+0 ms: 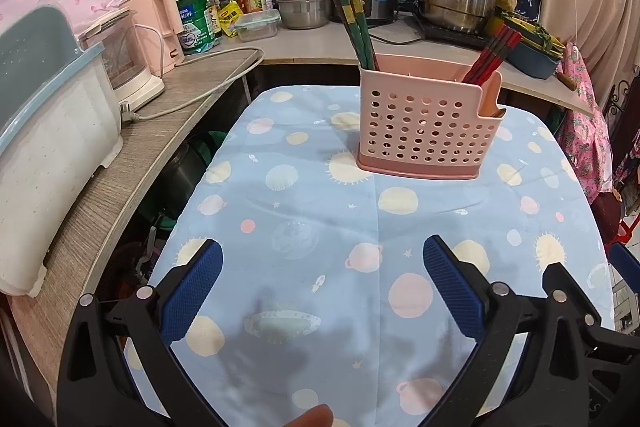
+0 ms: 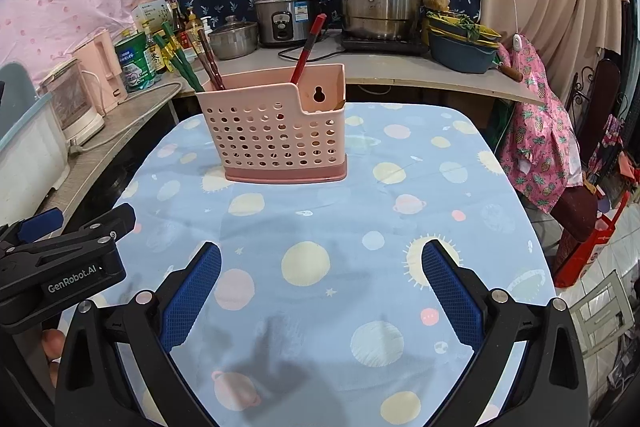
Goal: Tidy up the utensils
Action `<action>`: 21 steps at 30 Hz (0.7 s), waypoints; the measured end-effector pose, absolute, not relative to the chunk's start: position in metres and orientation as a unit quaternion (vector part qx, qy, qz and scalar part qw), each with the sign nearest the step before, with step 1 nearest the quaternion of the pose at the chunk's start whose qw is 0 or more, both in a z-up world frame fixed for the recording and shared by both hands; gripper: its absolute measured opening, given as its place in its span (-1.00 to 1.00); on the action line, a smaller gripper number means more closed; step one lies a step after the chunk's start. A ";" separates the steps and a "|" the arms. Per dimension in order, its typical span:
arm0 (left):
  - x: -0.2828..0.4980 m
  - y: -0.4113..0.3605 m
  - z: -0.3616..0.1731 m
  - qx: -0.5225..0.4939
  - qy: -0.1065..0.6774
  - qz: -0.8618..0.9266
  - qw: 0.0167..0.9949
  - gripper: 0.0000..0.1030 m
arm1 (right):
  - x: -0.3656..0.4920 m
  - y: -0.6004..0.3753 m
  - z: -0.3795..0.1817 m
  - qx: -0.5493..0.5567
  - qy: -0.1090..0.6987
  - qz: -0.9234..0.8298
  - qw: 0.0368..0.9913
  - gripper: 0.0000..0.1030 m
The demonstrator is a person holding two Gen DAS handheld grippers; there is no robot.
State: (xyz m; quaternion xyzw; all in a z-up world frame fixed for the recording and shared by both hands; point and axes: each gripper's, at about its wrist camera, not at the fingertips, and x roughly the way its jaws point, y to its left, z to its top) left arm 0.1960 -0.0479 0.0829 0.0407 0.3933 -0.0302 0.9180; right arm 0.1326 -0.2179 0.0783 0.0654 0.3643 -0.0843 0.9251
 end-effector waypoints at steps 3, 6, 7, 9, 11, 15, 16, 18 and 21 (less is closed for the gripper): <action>0.203 -0.050 0.082 0.041 0.394 -0.029 0.918 0.86 | 0.138 -0.220 0.077 0.067 0.366 -0.086 0.924 0.89; 0.209 -0.052 0.080 0.043 0.395 -0.030 0.917 0.86 | 0.142 -0.222 0.076 0.069 0.367 -0.087 0.924 0.89; 0.210 -0.053 0.079 0.043 0.395 -0.030 0.917 0.86 | 0.144 -0.222 0.076 0.068 0.367 -0.088 0.923 0.89; 0.213 -0.054 0.078 0.044 0.396 -0.032 0.917 0.86 | 0.148 -0.223 0.074 0.069 0.369 -0.087 0.923 0.89; 0.215 -0.054 0.077 0.045 0.396 -0.031 0.917 0.86 | 0.151 -0.223 0.074 0.068 0.370 -0.087 0.923 0.89; 0.219 -0.056 0.075 0.046 0.396 -0.032 0.917 0.86 | 0.158 -0.223 0.072 0.068 0.372 -0.087 0.922 0.89; 0.220 -0.056 0.075 0.048 0.396 -0.032 0.916 0.86 | 0.159 -0.223 0.072 0.067 0.372 -0.087 0.922 0.89; 0.221 -0.057 0.075 0.051 0.394 -0.032 0.917 0.86 | 0.161 -0.224 0.071 0.067 0.374 -0.087 0.921 0.89; 0.223 -0.059 0.074 0.053 0.395 -0.034 0.917 0.86 | 0.164 -0.224 0.070 0.069 0.375 -0.087 0.920 0.89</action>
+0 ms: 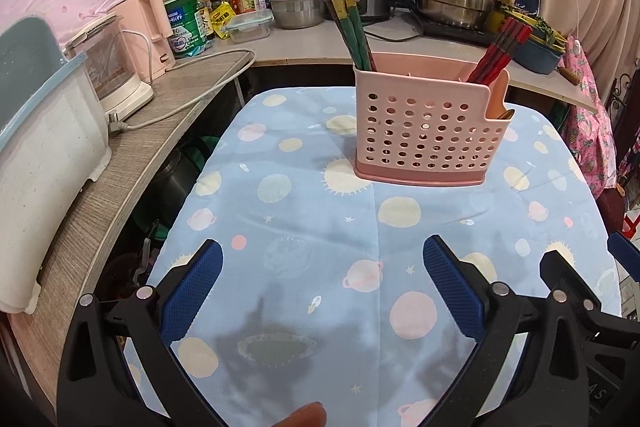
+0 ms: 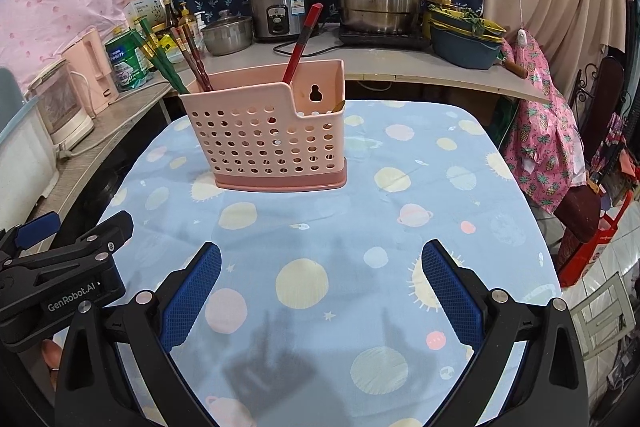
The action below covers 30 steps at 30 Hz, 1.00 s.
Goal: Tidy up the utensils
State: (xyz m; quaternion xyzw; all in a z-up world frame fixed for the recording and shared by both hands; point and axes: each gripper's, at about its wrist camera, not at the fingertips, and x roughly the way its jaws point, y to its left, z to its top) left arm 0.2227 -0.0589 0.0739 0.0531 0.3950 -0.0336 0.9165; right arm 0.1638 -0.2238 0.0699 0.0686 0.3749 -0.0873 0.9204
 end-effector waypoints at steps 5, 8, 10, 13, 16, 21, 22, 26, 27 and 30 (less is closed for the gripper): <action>0.225 -0.059 0.074 0.050 0.395 -0.032 0.917 0.86 | 0.166 -0.224 0.069 0.069 0.375 -0.088 0.920 0.89; 0.226 -0.059 0.074 0.049 0.394 -0.031 0.917 0.86 | 0.167 -0.224 0.070 0.068 0.375 -0.088 0.920 0.89; 0.227 -0.059 0.073 0.048 0.395 -0.031 0.917 0.86 | 0.167 -0.224 0.070 0.068 0.376 -0.088 0.920 0.89; 0.228 -0.058 0.073 0.047 0.395 -0.032 0.917 0.86 | 0.169 -0.224 0.070 0.068 0.376 -0.088 0.920 0.89; 0.229 -0.058 0.073 0.047 0.393 -0.032 0.918 0.86 | 0.170 -0.224 0.070 0.069 0.376 -0.088 0.920 0.89; 0.230 -0.058 0.073 0.047 0.389 -0.033 0.919 0.86 | 0.173 -0.225 0.069 0.068 0.377 -0.087 0.919 0.89; 0.230 -0.058 0.073 0.047 0.389 -0.034 0.920 0.86 | 0.174 -0.226 0.069 0.069 0.377 -0.087 0.919 0.89; 0.231 -0.058 0.074 0.045 0.388 -0.032 0.920 0.86 | 0.174 -0.225 0.069 0.068 0.377 -0.088 0.919 0.89; 0.232 -0.058 0.074 0.045 0.388 -0.030 0.920 0.86 | 0.174 -0.225 0.069 0.068 0.377 -0.088 0.919 0.89; 0.236 -0.058 0.075 0.043 0.388 -0.023 0.920 0.86 | 0.174 -0.225 0.068 0.068 0.377 -0.088 0.920 0.89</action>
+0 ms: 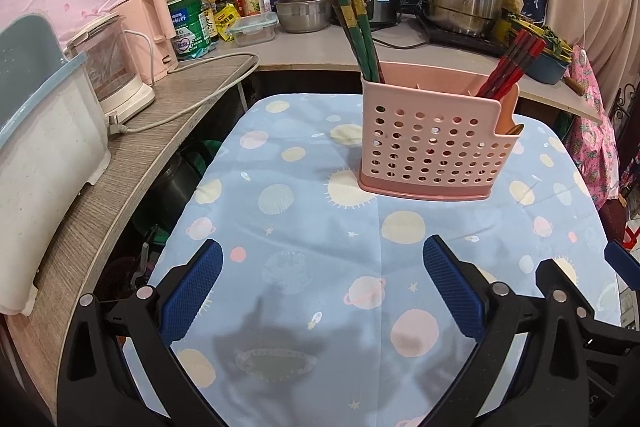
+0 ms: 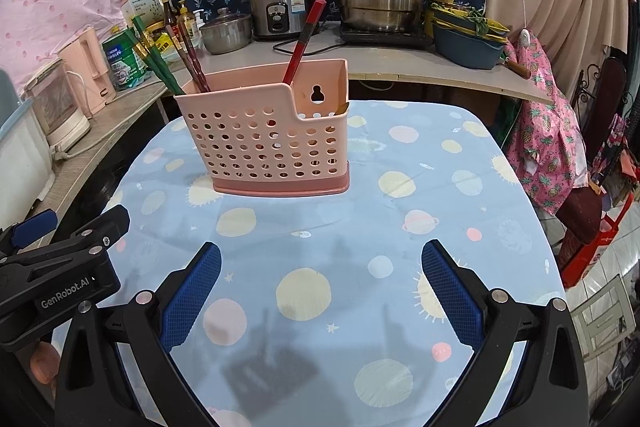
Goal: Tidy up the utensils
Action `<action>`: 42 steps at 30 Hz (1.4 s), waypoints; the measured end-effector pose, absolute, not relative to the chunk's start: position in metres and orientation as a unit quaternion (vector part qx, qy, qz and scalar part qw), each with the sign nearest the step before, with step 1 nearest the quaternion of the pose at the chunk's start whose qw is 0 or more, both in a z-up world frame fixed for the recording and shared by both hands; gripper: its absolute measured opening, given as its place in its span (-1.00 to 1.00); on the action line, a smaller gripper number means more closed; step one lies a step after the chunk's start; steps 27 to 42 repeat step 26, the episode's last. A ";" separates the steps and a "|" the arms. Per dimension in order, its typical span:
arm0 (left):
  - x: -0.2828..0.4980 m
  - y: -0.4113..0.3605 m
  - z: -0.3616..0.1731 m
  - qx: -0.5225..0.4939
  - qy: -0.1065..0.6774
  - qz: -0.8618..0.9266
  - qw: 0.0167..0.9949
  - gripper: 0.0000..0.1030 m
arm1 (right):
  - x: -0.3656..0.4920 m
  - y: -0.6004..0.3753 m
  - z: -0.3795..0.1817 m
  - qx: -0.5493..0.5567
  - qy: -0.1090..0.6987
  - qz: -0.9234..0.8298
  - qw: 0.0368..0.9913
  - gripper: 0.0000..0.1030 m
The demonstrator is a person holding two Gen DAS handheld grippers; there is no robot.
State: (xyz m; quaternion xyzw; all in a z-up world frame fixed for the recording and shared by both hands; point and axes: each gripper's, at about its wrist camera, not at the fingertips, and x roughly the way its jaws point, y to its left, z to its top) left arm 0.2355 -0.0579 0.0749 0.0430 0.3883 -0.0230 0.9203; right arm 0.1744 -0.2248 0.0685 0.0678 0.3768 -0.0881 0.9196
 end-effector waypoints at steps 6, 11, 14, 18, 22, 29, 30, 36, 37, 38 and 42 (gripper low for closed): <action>0.241 -0.058 0.074 0.040 0.394 -0.022 0.918 0.86 | 0.182 -0.226 0.067 0.065 0.377 -0.091 0.919 0.89; 0.242 -0.058 0.073 0.042 0.396 -0.020 0.917 0.86 | 0.186 -0.227 0.067 0.067 0.377 -0.093 0.919 0.89; 0.243 -0.059 0.071 0.041 0.399 -0.020 0.916 0.86 | 0.185 -0.227 0.067 0.068 0.377 -0.093 0.919 0.89; 0.243 -0.060 0.071 0.043 0.398 -0.020 0.916 0.86 | 0.185 -0.228 0.066 0.068 0.376 -0.094 0.919 0.89; 0.240 -0.060 0.074 0.046 0.389 -0.015 0.920 0.86 | 0.184 -0.228 0.067 0.068 0.376 -0.095 0.919 0.89; 0.240 -0.060 0.076 0.043 0.390 -0.018 0.920 0.86 | 0.183 -0.229 0.067 0.068 0.376 -0.094 0.919 0.89; 0.240 -0.060 0.076 0.043 0.390 -0.018 0.920 0.86 | 0.183 -0.229 0.067 0.068 0.376 -0.094 0.919 0.89; 0.240 -0.060 0.076 0.043 0.390 -0.018 0.920 0.86 | 0.183 -0.229 0.067 0.068 0.376 -0.094 0.919 0.89; 0.240 -0.060 0.076 0.043 0.390 -0.018 0.920 0.86 | 0.183 -0.229 0.067 0.068 0.376 -0.094 0.919 0.89; 0.240 -0.060 0.076 0.043 0.390 -0.018 0.920 0.86 | 0.183 -0.229 0.067 0.068 0.376 -0.094 0.919 0.89; 0.240 -0.060 0.076 0.043 0.390 -0.018 0.920 0.86 | 0.183 -0.229 0.067 0.068 0.376 -0.094 0.919 0.89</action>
